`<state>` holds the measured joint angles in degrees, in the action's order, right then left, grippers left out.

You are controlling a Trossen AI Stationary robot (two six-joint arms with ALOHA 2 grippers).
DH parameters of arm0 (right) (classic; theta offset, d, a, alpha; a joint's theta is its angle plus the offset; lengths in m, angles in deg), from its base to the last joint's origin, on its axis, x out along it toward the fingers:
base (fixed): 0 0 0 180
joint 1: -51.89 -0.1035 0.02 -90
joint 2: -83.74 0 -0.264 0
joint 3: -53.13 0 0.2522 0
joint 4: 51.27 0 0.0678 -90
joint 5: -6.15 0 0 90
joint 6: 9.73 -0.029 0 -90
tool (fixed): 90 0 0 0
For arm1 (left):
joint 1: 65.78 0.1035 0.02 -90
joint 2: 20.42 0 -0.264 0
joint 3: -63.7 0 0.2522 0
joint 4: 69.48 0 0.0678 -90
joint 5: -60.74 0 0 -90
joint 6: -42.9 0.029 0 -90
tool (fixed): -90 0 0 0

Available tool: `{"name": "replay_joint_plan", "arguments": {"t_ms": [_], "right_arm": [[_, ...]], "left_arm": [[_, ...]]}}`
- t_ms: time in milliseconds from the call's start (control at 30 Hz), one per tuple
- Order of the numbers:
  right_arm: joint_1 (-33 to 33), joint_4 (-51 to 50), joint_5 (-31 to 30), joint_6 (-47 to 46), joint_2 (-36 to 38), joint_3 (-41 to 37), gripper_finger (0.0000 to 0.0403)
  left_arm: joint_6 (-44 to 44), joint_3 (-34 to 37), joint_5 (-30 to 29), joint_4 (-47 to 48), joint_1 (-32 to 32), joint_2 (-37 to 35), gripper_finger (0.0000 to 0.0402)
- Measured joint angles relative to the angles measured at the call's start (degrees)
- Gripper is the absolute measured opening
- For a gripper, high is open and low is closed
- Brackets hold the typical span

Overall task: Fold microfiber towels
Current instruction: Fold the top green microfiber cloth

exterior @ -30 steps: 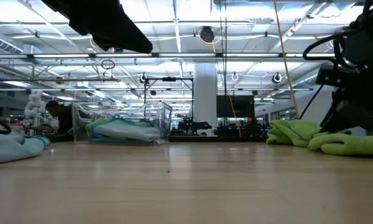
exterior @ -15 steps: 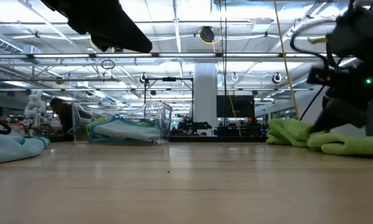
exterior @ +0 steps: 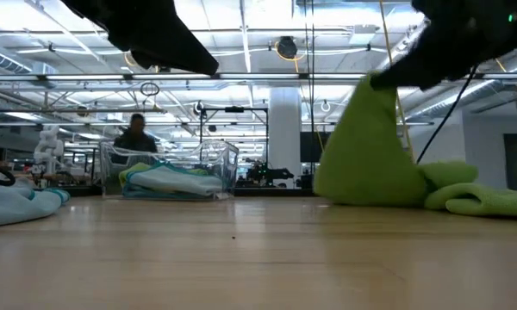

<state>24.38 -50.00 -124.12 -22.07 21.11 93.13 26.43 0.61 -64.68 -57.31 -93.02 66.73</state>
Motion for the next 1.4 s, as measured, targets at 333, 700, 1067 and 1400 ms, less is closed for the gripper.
{"name": "replay_joint_plan", "arguments": {"t_ms": [333, 700, 1067, 1400], "right_arm": [[-4.2, 17.4, 4.4, 6.2, -2.2, 0.0, 0.0001], [-3.8, 21.8, 15.1, 8.7, -3.5, 0.0, 0.0005], [-0.6, 34.2, 11.9, 8.7, -13.0, 0.0, 0.0006], [1.3, 38.7, 16.4, 11.1, -22.7, 5.0, 0.0013]], "left_arm": [[16.9, 0.0, -1.2, -24.5, 2.5, 9.7, 0.0116], [11.4, 0.0, 8.7, -31.8, 5.9, 12.0, 0.0205], [13.3, 0.0, 9.0, -39.1, 5.4, 12.0, 0.0219], [13.7, -0.7, 13.4, -39.2, 7.9, 17.4, 0.0176]]}}
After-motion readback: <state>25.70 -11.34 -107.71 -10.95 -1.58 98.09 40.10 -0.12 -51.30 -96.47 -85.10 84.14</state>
